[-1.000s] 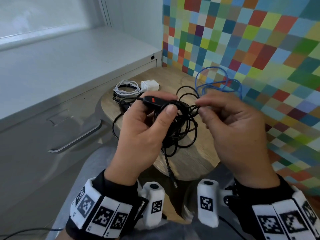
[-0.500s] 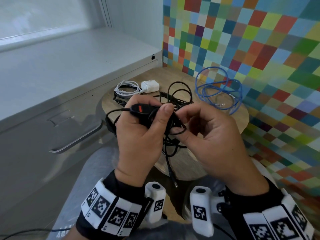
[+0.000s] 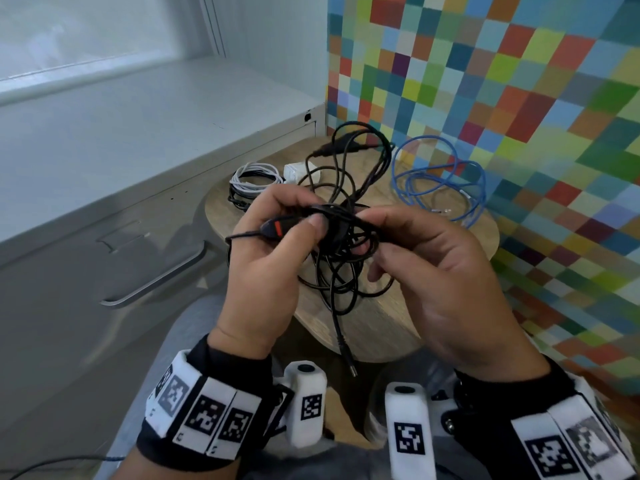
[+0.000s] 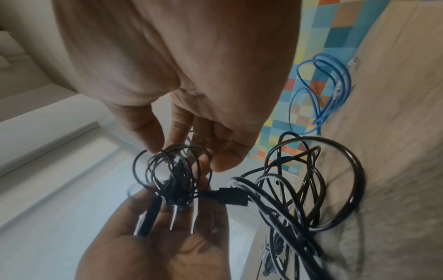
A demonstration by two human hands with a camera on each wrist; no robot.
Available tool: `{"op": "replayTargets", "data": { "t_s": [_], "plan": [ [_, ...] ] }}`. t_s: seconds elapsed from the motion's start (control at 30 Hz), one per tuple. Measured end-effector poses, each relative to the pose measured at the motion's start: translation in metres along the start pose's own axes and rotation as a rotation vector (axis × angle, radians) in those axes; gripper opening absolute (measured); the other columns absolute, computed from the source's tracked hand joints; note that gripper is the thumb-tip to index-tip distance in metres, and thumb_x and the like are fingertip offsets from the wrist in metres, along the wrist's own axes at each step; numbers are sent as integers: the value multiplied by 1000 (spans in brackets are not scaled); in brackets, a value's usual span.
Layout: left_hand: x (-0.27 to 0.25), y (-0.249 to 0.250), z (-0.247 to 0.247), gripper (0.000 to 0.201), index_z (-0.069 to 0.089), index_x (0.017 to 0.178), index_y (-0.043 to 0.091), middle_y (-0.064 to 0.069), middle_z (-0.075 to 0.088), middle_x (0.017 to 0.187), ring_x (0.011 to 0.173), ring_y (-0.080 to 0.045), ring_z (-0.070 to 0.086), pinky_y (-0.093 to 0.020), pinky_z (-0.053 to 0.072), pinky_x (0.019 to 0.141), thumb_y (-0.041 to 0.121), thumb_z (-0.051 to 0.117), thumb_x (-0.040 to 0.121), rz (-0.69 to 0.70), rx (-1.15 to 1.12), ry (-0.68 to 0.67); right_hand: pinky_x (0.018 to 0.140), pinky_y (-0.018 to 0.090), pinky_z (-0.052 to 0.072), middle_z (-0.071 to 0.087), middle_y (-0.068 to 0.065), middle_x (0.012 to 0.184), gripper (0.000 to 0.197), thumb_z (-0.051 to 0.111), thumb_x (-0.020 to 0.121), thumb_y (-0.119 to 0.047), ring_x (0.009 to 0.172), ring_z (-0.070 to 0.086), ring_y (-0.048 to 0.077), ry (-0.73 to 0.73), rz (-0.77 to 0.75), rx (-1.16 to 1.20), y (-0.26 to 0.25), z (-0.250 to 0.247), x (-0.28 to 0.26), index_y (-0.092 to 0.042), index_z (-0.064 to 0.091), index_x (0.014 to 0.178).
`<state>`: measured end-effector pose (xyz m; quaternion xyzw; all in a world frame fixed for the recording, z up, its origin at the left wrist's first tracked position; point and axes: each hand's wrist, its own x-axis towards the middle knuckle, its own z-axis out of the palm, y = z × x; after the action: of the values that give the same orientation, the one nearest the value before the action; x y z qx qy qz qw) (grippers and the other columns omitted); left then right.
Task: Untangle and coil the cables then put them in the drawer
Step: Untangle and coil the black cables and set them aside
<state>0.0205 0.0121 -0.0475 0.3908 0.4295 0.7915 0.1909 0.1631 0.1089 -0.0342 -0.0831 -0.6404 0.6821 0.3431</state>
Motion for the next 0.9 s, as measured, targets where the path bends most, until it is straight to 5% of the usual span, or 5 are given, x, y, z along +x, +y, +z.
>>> {"op": "replayTargets", "data": {
  "t_s": [0.13, 0.27, 0.5, 0.7, 0.9],
  "plan": [
    [0, -2, -2, 23, 61, 92, 13, -1, 63, 88, 84, -19, 57, -31, 50, 77, -7, 61, 80, 43, 59, -54, 68, 34, 49, 75, 8, 100, 26, 64, 82, -9, 87, 62, 30, 50, 90, 27, 4, -3, 2, -23, 82, 95],
    [-1, -4, -1, 33, 63, 93, 13, 0, 67, 93, 91, -19, 63, -31, 52, 82, -18, 58, 82, 73, 126, -62, 65, 34, 50, 77, 9, 93, 29, 55, 88, -11, 79, 70, 24, 72, 173, 46, 4, -1, 2, -20, 83, 93],
    [-5, -4, 1, 35, 64, 93, 9, -6, 71, 110, 112, -24, 67, -34, 53, 93, -21, 52, 79, 75, 104, -126, 74, 48, 54, 79, 6, 87, 30, 70, 87, 1, 77, 73, 23, 199, 125, -12, 7, 2, 4, -26, 84, 83],
    [-6, 1, 7, 20, 65, 93, 10, -9, 70, 103, 102, -21, 69, -30, 54, 87, -3, 60, 80, 41, 122, -137, 73, 26, 59, 76, 1, 79, 27, 78, 80, 2, 78, 71, 16, 259, 13, -20, 8, 2, 6, -25, 80, 81],
    [-7, 1, 8, 32, 71, 97, 6, -1, 67, 92, 87, -13, 66, -24, 51, 80, -21, 65, 83, 30, 249, -166, 56, 29, 51, 68, 2, 66, 45, 81, 66, -18, 62, 66, 20, 378, 23, 9, 2, -8, 8, -16, 53, 101]
  ]
}}
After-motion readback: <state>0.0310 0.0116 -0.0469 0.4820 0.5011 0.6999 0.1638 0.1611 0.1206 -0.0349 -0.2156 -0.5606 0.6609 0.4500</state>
